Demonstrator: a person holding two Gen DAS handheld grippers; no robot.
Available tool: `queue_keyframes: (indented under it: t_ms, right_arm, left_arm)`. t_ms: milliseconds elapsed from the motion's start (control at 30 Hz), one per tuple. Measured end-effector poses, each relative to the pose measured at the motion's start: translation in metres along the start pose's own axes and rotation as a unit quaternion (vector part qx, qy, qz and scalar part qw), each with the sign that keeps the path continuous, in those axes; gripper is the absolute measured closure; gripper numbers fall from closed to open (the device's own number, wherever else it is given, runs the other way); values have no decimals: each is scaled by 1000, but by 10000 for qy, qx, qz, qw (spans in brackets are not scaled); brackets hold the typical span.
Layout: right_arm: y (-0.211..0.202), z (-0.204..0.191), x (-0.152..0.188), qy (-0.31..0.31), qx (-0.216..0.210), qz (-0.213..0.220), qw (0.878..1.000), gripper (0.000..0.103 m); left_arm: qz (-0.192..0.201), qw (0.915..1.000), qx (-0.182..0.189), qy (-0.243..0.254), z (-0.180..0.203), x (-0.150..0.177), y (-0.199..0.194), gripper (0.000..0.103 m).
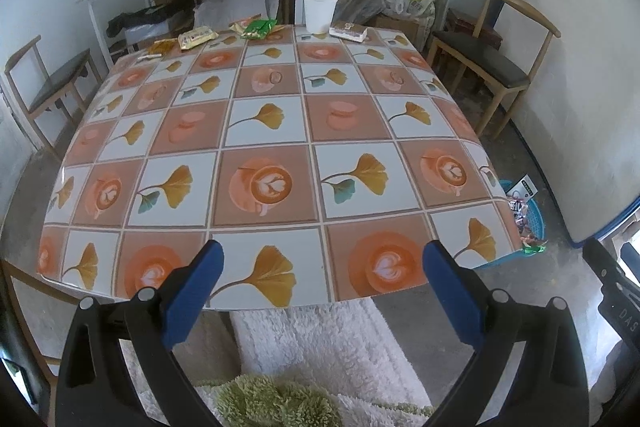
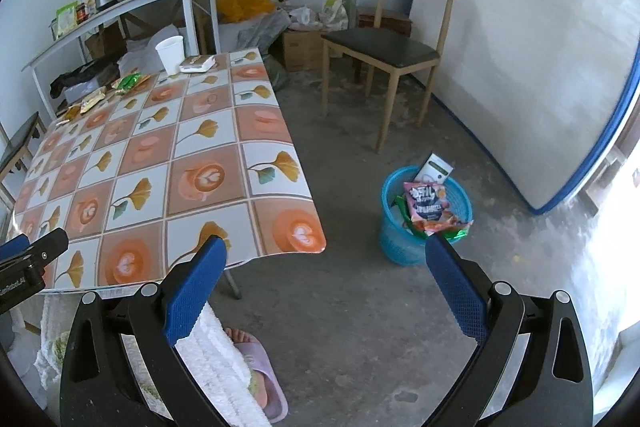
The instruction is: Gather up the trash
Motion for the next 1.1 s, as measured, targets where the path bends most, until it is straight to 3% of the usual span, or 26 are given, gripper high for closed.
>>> queue_keyframes:
  t_ms: [1100]
  right_arm:
    - [0, 1, -1, 11, -7, 9, 10000, 10]
  left_arm:
    - [104, 9999, -98, 0, 1, -5, -4, 6]
Point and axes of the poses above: each gripper's, at about its wrist camera, not at the fingertips, and y roughly the way its jaws point, z to its right, x to its underside, the point moved 8 cm from there along y, roughly the way its jaws point, and after that the axes turned 3 degrees about x, right-handed, at the moved point
